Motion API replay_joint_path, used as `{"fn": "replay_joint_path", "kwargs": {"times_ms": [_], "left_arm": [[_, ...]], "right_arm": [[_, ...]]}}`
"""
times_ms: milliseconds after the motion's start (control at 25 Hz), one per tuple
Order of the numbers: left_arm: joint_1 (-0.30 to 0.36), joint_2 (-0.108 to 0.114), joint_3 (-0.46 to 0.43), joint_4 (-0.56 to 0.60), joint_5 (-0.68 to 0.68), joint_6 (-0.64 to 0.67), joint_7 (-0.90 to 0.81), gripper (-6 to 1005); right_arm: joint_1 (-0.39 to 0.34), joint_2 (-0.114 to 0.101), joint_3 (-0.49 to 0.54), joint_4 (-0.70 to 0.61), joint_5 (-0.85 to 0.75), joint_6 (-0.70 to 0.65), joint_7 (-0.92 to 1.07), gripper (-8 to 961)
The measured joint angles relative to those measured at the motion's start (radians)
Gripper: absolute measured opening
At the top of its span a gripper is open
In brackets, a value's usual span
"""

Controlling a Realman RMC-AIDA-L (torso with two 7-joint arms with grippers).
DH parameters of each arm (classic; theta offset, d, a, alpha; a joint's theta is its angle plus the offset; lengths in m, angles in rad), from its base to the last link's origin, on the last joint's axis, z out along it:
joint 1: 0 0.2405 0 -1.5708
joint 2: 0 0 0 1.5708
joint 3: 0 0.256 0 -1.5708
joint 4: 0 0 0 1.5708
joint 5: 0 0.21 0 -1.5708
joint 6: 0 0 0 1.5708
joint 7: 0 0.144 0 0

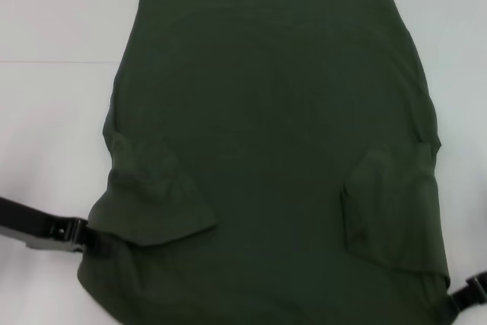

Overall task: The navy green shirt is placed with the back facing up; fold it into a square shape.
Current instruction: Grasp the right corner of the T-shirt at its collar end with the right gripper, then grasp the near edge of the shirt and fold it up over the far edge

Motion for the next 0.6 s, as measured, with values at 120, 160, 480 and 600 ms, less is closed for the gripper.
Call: {"fn": "replay_joint_path", "kwargs": {"times_ms": [120,160,480,600], "left_arm": [[0.000,0.007,-0.003,-0.016,0.004,0.049,0.007,33],[0.000,0.009,-0.005,-0.019,0.005,0.067,0.011,33],[-0.001,0.026,-0.011,-0.046,0.010,0.255,0.054,33],[0.005,0.028,-0.010,-0.048,0.020,0.305,0.073,34]], "right_arm": [[-0.008,-0.002,0.001,0.004,-0.001,-0.049,-0.066,56],[-0.011,-0.002,0.001,0.006,-0.002,-0.064,-0.086,56],[-0.048,-0.011,-0.034,0.013,-0.009,-0.178,-0.215,57],[-0.059,-0.017,-0.078,0.029,-0.010,-0.182,-0.242,57]]}}
